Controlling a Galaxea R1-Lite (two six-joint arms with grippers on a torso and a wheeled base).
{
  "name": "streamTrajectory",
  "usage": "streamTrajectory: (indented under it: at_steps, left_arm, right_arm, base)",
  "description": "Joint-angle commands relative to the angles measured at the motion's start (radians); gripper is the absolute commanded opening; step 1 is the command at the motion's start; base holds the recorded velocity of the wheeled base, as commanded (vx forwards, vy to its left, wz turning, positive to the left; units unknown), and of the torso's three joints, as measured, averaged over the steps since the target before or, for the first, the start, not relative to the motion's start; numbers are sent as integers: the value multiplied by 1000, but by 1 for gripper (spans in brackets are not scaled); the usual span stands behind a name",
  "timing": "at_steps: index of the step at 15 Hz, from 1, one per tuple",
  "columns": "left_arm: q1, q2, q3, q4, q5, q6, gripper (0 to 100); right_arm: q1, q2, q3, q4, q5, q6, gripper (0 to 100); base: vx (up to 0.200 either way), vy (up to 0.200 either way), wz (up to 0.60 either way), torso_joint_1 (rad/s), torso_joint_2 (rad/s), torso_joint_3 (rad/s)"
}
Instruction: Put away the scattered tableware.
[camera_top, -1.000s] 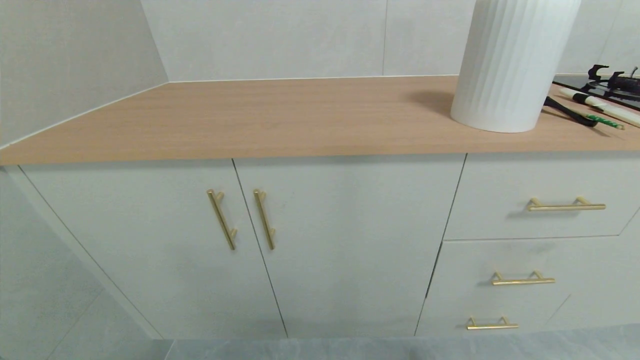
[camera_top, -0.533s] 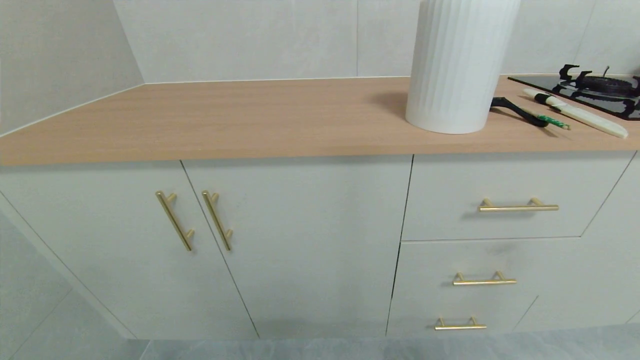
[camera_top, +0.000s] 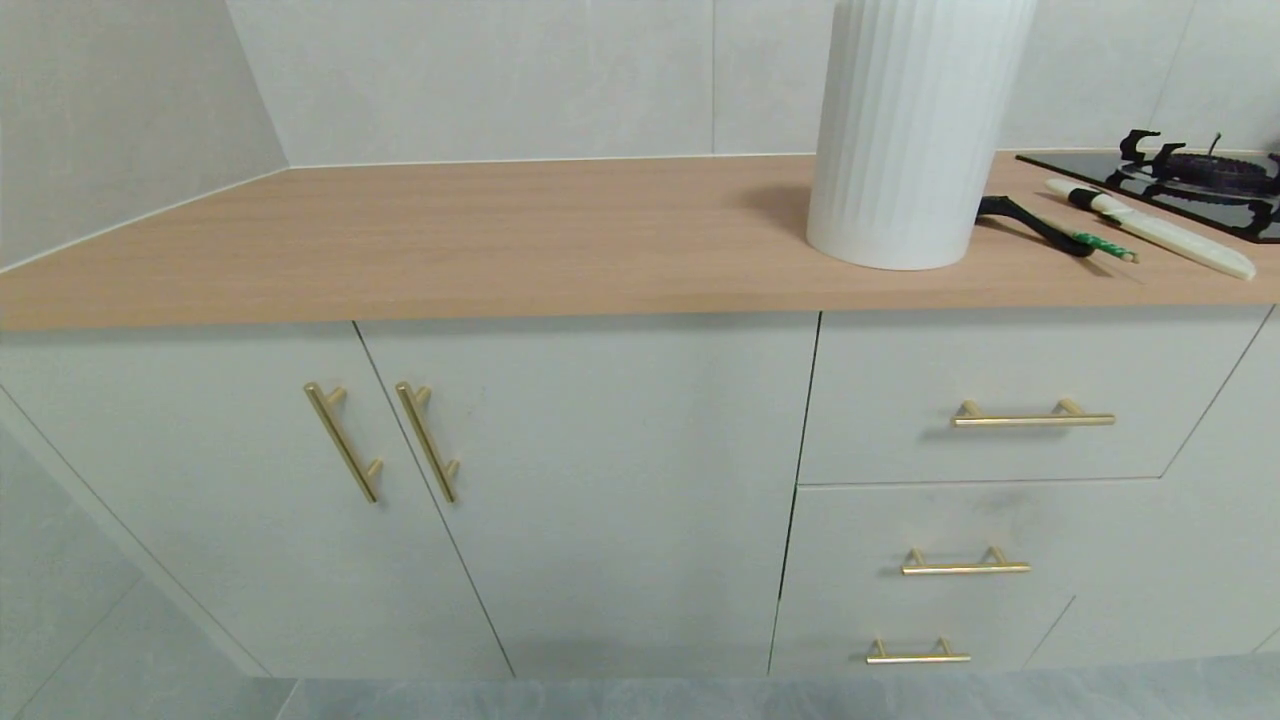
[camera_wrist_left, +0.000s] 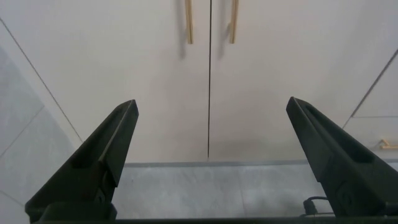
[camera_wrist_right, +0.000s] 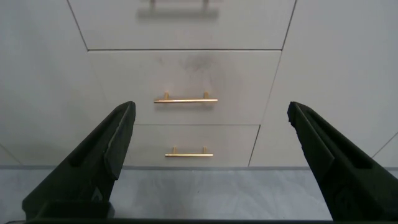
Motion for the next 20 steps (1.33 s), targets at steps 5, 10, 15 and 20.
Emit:
streamTrajectory:
  at_steps: [5,10,15,20]
  left_arm:
    - [0,0,0,0,0,0,100]
    - [0,0,0,0,0,0,100]
    - [0,0,0,0,0,0,100]
    - [0,0,0,0,0,0,100]
  right_arm:
    - [0,1,-1,-2,2,-5,100]
    - [63,374,-303,1,42,27,100]
    - [71,926,-469,-3,43,-13,100]
    - [64,1448,-527,-124,49,-16,100]
  base:
    - [0,0,0,0,0,0]
    - [0,0,0,0,0,0]
    - [0,0,0,0,0,0]
    - [0,0,0,0,0,0]
